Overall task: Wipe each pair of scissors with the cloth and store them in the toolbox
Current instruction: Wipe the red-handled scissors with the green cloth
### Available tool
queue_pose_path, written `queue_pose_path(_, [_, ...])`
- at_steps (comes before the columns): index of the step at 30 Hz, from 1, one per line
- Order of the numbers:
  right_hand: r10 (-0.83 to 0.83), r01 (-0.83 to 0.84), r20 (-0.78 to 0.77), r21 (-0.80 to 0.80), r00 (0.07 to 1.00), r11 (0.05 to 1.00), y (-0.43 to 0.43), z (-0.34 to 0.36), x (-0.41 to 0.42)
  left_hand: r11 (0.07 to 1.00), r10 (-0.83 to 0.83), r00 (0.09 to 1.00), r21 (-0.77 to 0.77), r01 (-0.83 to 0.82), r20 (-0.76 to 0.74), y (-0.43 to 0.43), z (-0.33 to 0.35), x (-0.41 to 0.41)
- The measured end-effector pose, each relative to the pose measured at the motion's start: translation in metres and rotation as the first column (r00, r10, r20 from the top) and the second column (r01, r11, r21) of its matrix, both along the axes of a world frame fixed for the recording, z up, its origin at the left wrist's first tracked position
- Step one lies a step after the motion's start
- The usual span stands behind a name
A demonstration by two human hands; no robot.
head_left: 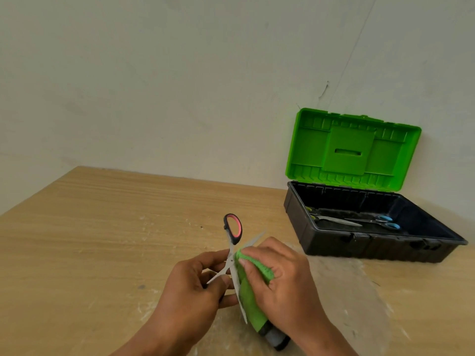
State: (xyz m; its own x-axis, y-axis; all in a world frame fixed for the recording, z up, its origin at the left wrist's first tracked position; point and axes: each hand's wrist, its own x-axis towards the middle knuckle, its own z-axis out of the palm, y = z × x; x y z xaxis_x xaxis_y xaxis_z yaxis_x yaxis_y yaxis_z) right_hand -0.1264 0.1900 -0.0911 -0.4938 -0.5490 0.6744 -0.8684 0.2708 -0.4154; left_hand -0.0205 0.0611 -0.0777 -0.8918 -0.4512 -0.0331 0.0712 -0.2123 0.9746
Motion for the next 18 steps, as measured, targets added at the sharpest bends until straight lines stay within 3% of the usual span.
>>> queue_pose_path(4, [-0.117,0.118,0.016,-0.075,0.993,0.99,0.001,0.003,-0.011,0.994,-0.027,0.999,-0.105,0.029,0.017,0.001,-0.004,-0.001])
queue_pose_path(9, [0.028,-0.027,-0.016,0.036,0.999,0.999,-0.001,0.004,0.0,0.959,0.02,1.0,-0.282,-0.022,-0.01,-0.001,-0.013,-0.002])
queue_pose_path(13, [-0.061,0.061,-0.008,-0.017,0.998,0.998,0.001,0.004,-0.011,0.942,0.005,1.0,-0.336,-0.003,0.006,0.0,-0.012,-0.002])
queue_pose_path(18, [0.038,-0.038,-0.021,0.007,0.999,0.999,0.002,0.002,-0.005,0.985,-0.035,0.999,-0.168,0.036,0.011,-0.002,-0.003,0.001])
